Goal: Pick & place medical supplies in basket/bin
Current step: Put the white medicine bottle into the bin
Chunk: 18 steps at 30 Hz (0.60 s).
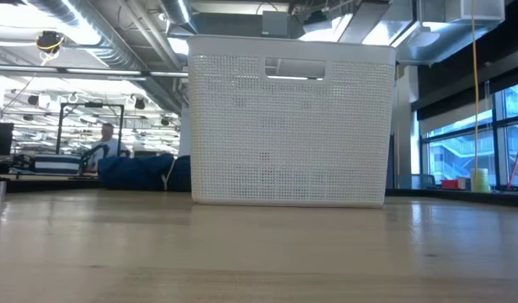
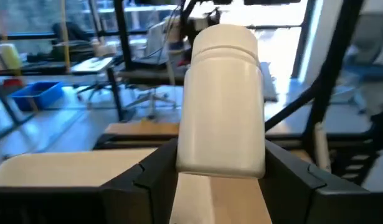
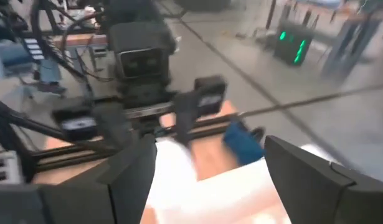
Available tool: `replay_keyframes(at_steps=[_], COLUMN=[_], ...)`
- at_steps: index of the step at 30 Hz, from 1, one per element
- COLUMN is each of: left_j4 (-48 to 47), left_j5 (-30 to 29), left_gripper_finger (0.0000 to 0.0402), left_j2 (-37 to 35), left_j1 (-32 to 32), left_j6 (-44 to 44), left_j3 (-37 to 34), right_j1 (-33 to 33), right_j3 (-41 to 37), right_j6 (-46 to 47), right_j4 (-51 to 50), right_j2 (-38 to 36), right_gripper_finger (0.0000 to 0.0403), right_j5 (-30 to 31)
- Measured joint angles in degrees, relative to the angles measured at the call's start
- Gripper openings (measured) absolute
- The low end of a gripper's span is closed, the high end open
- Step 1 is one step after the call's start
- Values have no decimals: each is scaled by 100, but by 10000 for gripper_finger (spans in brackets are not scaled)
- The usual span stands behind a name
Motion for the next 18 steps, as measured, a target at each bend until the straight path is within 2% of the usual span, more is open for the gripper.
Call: replay_keyframes(at_steps=[7,14,18], left_j4=[-353,-325,-195], left_j5=[-897,-1488,-1539], left_gripper_finger=[184,184,184], left_j2=[5,8,8], left_j1=[-103,-268,-311], left_j6=[840,1321,1530], left_j3=[0,0,0], right_j1=[-296,-518,-581], right_j3=[-144,-144,-146], right_j6=[1379,2024,2134], right_j4=[-21,-35,-63], right_j2=[45,43,112], right_gripper_finger=[294,294,294], right_j5=[-892,-1228,-1299])
